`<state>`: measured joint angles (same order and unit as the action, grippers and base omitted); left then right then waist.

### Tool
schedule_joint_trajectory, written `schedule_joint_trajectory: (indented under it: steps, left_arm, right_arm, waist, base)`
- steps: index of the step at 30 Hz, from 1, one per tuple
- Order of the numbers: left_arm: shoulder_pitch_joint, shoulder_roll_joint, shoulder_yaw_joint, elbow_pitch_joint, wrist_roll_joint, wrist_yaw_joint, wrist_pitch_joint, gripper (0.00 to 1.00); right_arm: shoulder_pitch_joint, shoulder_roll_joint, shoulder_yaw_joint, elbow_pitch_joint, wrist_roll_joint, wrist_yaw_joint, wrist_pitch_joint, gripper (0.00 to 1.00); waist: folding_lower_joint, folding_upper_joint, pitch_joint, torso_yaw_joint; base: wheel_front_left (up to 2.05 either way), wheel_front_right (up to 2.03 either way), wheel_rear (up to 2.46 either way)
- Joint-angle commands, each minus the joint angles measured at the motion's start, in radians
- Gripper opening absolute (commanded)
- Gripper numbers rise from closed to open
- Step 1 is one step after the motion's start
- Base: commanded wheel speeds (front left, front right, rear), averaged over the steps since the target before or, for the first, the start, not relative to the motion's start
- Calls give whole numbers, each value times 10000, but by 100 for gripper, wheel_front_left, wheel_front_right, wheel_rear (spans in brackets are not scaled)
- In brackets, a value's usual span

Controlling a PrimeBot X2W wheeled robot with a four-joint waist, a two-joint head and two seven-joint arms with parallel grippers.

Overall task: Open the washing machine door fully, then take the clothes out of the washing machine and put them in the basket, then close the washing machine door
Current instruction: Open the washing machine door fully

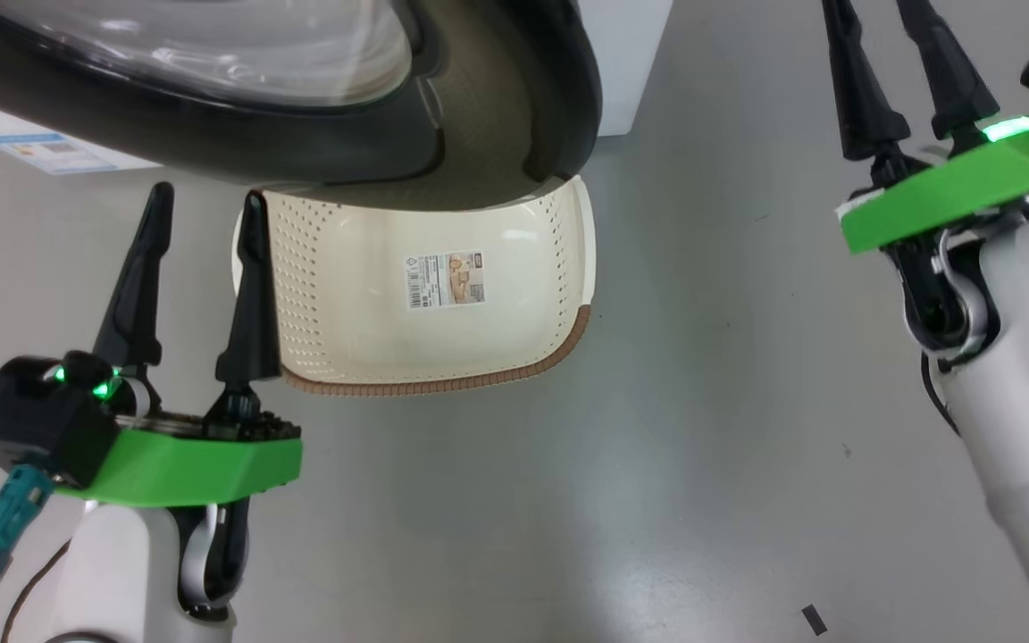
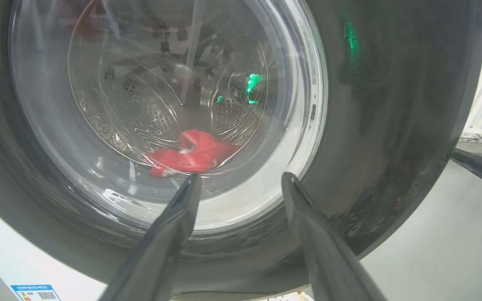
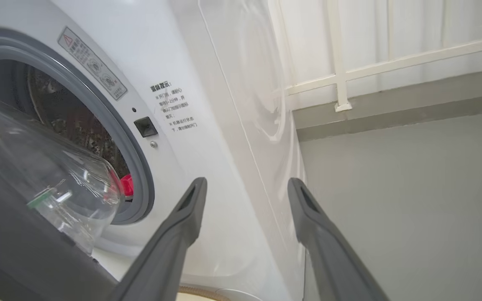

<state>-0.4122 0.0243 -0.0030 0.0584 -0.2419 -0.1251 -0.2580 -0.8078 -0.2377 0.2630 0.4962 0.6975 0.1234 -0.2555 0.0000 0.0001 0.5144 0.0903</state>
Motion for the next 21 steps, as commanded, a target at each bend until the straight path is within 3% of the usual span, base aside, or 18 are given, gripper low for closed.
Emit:
schedule_joint_trajectory:
  steps: [1, 6, 11, 15, 21]
  left_arm:
    - [134, 261, 348, -207, 54, -56, -38, 100]
    - [163, 261, 432, -189, 84, -56, -38, 100]
    - [213, 260, 444, -210, 99, -56, -38, 100]
    - [249, 260, 439, -232, 129, -56, -38, 100]
    - [304, 261, 382, -212, 146, -56, -38, 100]
  right_arm:
    - [623, 332, -246, -565, -696, 73, -58, 100]
    - [2239, 1433, -1894, -2468, -3201, 73, -60, 100]
    - [3426, 1796, -2343, -3907, -4617, 73, -61, 100]
    - [4107, 1859, -2389, -4646, -5276, 73, -61, 100]
    - [4743, 1870, -2318, -5145, -5199, 73, -62, 100]
  waist:
    - [0, -1, -68, -72]
    - [0, -1, -163, -126]
    - [0, -1, -237, -157]
    - [0, -1, -262, -184]
    - [0, -1, -340, -182]
  base:
    - [0, 0, 0]
    - [0, 0, 0]
    - [0, 0, 0]
    - [0, 0, 0]
    - [0, 0, 0]
